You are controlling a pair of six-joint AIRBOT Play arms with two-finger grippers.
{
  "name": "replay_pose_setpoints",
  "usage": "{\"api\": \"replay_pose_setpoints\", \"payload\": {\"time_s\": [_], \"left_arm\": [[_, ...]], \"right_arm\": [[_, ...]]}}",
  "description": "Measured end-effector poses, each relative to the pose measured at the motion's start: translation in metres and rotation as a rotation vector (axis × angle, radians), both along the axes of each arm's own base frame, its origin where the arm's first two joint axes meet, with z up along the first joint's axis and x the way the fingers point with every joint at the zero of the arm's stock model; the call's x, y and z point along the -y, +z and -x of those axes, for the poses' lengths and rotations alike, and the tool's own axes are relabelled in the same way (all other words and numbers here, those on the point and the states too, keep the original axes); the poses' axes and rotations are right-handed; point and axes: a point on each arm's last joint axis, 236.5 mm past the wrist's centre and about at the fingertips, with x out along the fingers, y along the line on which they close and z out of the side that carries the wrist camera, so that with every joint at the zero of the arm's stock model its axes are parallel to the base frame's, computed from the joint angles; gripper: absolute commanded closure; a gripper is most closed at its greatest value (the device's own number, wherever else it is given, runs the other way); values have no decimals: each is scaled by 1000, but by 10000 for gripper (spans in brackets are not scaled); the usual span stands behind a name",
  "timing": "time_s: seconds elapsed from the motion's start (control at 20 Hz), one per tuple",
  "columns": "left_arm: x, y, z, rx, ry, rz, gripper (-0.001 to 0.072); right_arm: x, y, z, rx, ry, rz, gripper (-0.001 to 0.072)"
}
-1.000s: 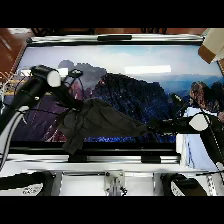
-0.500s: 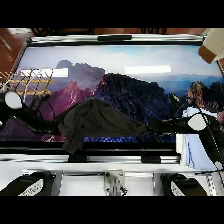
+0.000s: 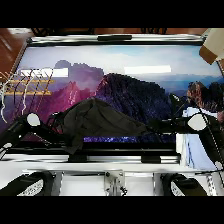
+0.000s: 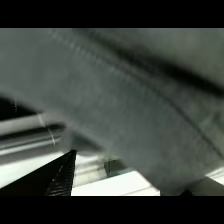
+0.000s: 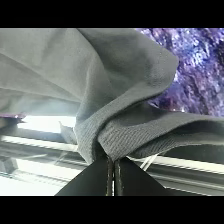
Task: Fold the shirts.
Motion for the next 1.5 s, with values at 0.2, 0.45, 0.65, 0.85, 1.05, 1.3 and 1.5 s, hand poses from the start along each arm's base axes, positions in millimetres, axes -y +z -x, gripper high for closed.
{"api": "replay_pose_setpoints", "payload": {"time_s": [0.2, 0.45, 0.65, 0.85, 1.05, 1.3, 1.5], "left_arm": [[5, -15, -3, -5, -6, -5, 668], [11, -4, -25, 78, -5, 9, 671], [11, 98, -93, 429, -37, 13, 671], [-6, 335, -136, 1072, -4, -16, 670], [-35, 595, -52, 1792, 145, 53, 671], [-62, 702, 58, 2161, 233, 90, 669], [-84, 690, 38, 2141, 265, -71, 670]], "right_arm": [[-1, 0, 0, -1, 0, -3, 645], [-5, 3, 0, -2, -1, -27, 646], [-17, 41, -15, 98, 63, -63, 646], [-24, 169, -59, 447, 126, -70, 646], [-15, 361, -64, 941, 91, -63, 646], [-4, 505, 2, 1322, 58, -90, 646], [-1, 506, 21, 1303, 80, -49, 646]]}}
